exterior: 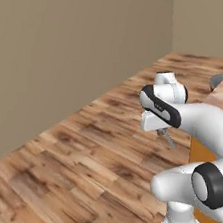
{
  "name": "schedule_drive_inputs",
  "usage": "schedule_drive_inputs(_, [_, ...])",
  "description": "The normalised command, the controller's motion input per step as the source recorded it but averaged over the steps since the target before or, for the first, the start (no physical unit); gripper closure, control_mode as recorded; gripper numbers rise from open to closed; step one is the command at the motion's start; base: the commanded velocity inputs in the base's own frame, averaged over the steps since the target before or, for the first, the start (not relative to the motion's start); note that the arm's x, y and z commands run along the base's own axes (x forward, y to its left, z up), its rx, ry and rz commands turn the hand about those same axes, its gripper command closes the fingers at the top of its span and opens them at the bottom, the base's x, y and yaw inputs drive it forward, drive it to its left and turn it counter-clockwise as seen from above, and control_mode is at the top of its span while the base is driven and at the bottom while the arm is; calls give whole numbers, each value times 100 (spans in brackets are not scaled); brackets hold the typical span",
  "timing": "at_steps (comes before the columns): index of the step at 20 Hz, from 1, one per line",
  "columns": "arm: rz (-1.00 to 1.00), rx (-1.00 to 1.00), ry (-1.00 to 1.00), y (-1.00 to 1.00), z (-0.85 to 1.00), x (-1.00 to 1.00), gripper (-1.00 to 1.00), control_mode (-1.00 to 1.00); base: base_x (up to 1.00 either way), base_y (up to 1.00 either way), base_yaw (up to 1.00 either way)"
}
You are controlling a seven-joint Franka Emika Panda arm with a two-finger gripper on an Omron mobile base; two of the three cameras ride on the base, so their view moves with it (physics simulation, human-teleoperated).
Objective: Take the fork and place it on the left side of the plate. Then take the spoon and place it on the right side of the plate. Make sure they're directly next to the plate.
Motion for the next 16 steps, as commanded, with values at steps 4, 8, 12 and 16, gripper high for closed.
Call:
schedule_drive_inputs(4, [0,0,0,0,0,0,100,100,100,100,-40])
schedule_drive_inputs(8, [0,0,0,0,0,0,100,100,100,100,-46])
schedule_drive_inputs(12, [0,0,0,0,0,0,100,100,100,97,-56])
schedule_drive_inputs(16, [0,0,0,0,0,0,100,100,100,94,-61])
